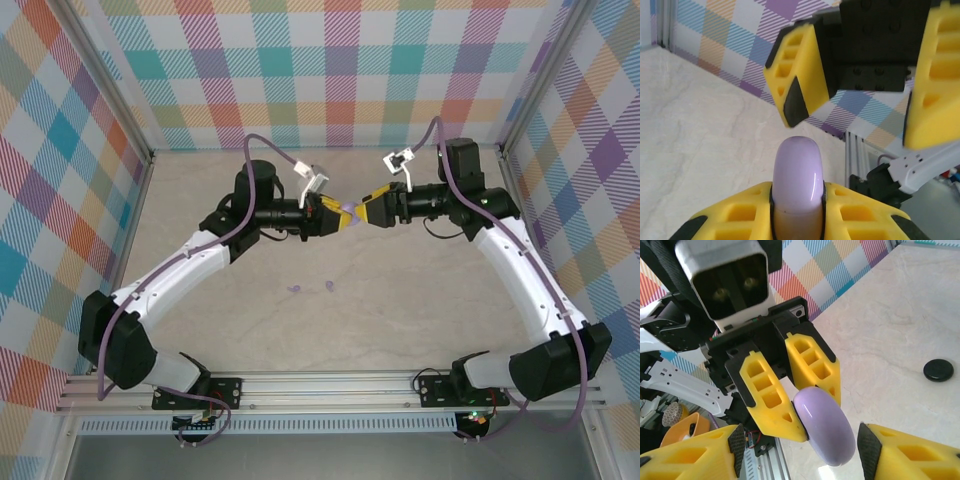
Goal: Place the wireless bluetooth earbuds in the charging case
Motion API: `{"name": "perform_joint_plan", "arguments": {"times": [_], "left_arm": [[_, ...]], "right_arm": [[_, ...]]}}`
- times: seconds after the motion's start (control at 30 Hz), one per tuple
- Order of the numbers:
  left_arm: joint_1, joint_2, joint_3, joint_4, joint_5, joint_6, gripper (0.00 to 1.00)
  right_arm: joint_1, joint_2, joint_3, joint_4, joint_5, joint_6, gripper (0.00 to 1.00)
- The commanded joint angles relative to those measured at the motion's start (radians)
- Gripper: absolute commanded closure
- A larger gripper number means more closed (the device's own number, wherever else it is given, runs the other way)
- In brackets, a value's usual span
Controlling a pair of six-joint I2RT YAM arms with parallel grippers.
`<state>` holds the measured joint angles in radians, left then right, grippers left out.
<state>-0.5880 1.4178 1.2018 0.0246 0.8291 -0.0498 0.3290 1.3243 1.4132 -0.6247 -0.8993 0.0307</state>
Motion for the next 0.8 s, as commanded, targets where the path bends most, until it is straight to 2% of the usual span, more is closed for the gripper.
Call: {"name": "perform_joint_plan", "arguments": {"times": [0.0,0.13,0.27,0.5,0.77], "left_arm": [[-0.012,-0.071,-0.047,0.105,0.046,0.145,0.79],[-0.012,-0.084,-0.043,0.084,0.08,0.177,0.79],[-0.013,-0.075,-0.023,0.086,0.154,0.163,0.8],[-0.015,-0.073,-0.002,0.073,0.185,0.159,0.8],[-0.025,-0.074,0.022,0.05,0.222,0.166,0.8]], "right_arm": [[0.005,-0.015,0.059,-0.091,-0.015,-0.089,0.36],[0.007,-0.002,0.1,-0.186,-0.067,-0.182,0.36],[0.014,0.005,0.116,-0.23,-0.058,-0.222,0.36],[0.051,0.018,0.131,-0.268,-0.059,-0.265,0.34],[0.078,0.047,0.145,-0.271,0.03,-0.263,0.33]]}}
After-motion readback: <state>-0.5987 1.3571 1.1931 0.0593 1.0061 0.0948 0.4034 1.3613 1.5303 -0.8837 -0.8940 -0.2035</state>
